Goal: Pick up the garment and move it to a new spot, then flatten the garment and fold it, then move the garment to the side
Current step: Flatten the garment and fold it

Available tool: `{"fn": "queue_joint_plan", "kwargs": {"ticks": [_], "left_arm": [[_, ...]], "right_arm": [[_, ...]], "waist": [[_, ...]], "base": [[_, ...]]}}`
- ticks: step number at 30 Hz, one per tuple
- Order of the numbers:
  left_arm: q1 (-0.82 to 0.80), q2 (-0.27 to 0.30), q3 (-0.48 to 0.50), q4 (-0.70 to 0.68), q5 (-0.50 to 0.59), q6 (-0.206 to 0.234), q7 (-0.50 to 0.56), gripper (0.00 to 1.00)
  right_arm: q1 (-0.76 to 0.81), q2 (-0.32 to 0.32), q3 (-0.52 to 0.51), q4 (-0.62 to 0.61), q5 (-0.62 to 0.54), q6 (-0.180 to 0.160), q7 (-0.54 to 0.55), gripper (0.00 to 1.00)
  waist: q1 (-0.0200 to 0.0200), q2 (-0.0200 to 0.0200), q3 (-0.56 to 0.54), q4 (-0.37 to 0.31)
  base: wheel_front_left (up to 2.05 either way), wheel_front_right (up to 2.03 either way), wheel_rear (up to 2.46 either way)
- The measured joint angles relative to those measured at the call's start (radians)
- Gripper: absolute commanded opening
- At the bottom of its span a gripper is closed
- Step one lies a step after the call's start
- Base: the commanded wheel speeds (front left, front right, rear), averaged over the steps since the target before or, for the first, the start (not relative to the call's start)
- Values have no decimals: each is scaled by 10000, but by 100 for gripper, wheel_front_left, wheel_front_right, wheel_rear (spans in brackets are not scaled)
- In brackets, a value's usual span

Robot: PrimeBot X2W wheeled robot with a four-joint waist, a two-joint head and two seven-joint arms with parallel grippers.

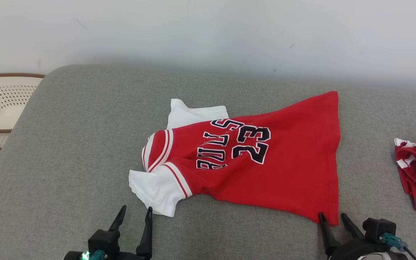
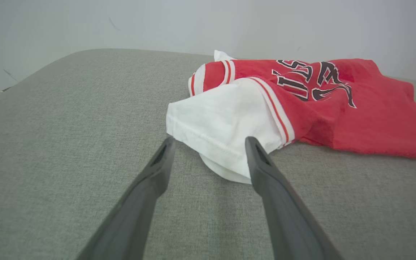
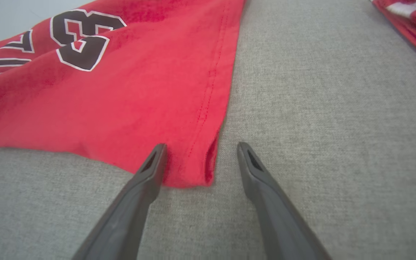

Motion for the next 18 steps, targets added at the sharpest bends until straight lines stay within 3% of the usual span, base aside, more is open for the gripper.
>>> {"fn": "queue_joint_plan", "kwargs": {"ticks": [3, 4, 5, 6, 7, 18], "left_arm": [[1, 0, -6, 10, 0, -8, 0, 100], [1, 0, -10, 13, 0, -8, 0, 100], [1, 2, -6, 19, 0, -8, 0, 100], [1, -2, -2, 23, 0, -8, 0, 100], [0, 0, 6, 23, 0, -8, 0, 100], [33, 0, 222, 65, -54, 10, 0, 100]], "right_arm": [[-49, 63, 73, 320, 102, 0, -21, 100], [-90, 69, 96, 424, 127, 0, -50, 87], [-142, 71, 115, 481, 194, 0, -54, 42], [-187, 69, 125, 531, 226, 0, -58, 15], [-211, 67, 128, 568, 301, -6, -59, 0], [78, -454, 21, 334, 439, 4, -4, 0]], "waist": [[0, -1, 14, 64], [-1, 0, 24, 81], [-1, 0, 37, 97], [0, 0, 47, 114], [0, 0, 59, 127], [1, 1, -65, -34]], "base": [[0, 0, 0], [0, 0, 0], [0, 0, 0], [0, 0, 0], [0, 0, 0], [0, 0, 0]]}}
